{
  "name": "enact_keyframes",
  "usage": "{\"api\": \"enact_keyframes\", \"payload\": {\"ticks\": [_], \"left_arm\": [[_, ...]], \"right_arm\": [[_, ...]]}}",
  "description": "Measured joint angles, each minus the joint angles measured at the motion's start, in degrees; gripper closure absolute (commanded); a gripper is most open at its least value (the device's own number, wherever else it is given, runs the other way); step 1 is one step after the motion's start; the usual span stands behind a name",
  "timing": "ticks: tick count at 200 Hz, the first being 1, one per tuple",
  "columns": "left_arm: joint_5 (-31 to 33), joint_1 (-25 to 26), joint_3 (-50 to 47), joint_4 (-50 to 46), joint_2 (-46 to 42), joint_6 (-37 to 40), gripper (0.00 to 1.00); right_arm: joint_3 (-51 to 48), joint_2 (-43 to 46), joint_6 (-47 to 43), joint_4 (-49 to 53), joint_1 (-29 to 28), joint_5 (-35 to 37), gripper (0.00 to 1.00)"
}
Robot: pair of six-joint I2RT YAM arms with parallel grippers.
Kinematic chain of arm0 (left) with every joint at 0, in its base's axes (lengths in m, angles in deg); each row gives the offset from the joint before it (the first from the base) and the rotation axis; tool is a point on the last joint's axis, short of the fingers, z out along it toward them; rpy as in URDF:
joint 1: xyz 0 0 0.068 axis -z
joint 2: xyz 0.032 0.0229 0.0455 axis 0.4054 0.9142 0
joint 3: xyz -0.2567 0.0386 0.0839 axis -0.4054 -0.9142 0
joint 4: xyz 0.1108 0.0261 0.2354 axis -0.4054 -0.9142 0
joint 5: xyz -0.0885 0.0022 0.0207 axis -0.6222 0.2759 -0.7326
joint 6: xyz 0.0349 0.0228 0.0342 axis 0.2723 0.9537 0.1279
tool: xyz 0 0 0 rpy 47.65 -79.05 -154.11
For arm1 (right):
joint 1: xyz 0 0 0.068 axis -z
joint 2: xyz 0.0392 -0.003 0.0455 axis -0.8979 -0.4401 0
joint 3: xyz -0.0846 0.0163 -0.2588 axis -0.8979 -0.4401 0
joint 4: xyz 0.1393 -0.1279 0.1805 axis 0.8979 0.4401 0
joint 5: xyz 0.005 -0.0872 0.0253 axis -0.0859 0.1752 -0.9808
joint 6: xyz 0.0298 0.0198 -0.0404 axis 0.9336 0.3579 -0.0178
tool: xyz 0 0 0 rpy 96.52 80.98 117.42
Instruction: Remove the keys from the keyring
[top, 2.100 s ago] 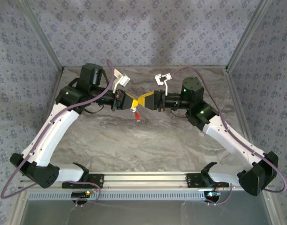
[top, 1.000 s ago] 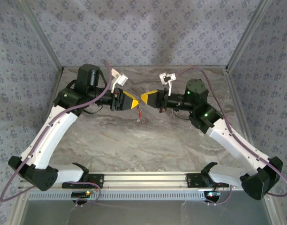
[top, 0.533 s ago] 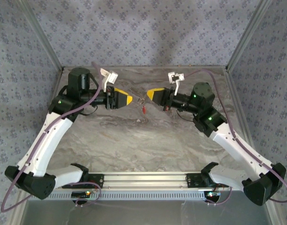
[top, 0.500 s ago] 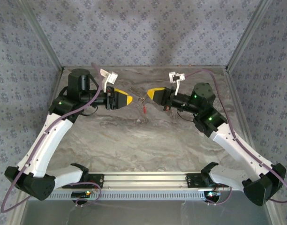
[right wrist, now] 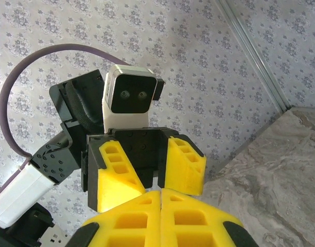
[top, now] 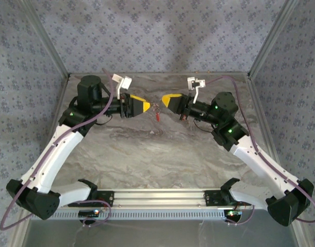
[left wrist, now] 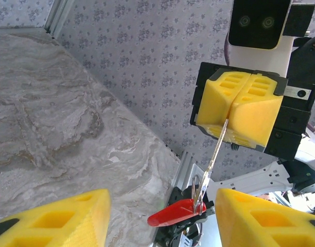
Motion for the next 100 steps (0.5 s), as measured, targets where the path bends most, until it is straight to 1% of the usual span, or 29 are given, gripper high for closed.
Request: {"api": "enact_keyframes", "payload": {"ticks": [17, 42, 75, 100], "left_arm": [[-0.2, 0.4, 0.0, 0.9, 0.5, -0.4, 0.54], [-0.5, 1.0, 0.1, 1.0, 1.4, -0.5, 0.54], [-1.1, 1.5, 0.3, 1.1, 1.6, -0.7, 0.63], [-1.4, 1.9, 0.5, 1.0, 1.6, -0.8, 0.63]], "right_arm": [[-0.2, 0.0, 0.2, -0.2, 0.0, 0.0, 1.00], [-0.4, 0.0, 0.2, -0.4, 0.0, 0.0, 1.00], [-0.4, 0.0, 0.6, -0.5, 0.0, 0.0, 1.00], [-0.5, 0.0, 0.8, -0.6, 0.0, 0.0, 1.00]]}}
